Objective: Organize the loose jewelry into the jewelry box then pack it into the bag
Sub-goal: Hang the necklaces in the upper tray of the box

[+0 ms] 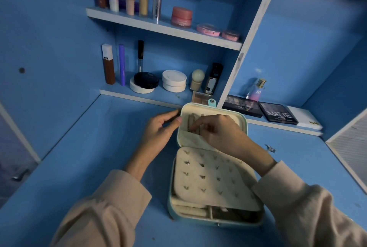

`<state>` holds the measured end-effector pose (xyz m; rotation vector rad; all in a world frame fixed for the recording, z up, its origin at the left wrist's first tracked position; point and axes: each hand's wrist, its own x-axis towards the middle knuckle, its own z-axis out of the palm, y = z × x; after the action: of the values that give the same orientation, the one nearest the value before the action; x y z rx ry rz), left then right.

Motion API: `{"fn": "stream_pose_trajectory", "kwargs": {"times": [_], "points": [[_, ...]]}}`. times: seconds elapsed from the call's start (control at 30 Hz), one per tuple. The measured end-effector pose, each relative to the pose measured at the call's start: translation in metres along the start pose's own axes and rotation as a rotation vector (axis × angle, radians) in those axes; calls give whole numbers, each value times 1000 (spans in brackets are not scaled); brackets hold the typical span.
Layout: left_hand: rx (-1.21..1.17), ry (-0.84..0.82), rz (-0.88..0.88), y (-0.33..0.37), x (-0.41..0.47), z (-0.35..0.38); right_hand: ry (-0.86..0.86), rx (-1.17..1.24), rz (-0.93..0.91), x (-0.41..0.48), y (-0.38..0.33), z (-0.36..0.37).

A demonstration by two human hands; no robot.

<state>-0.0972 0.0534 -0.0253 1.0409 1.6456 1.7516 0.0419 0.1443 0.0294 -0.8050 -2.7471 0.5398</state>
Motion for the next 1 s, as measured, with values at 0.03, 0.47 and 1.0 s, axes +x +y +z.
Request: {"fn": "stream_pose_trajectory", "kwargs": {"times": [0.03, 0.47, 1.0], "points": [[6, -1, 0, 0, 0, 0, -9, 4, -5, 0, 0, 0], [86, -6, 1, -8, 4, 4, 96, 122, 88, -28, 52, -51], [332, 9, 77, -22, 7, 2, -52, -140, 494, -59, 150, -58]]}}
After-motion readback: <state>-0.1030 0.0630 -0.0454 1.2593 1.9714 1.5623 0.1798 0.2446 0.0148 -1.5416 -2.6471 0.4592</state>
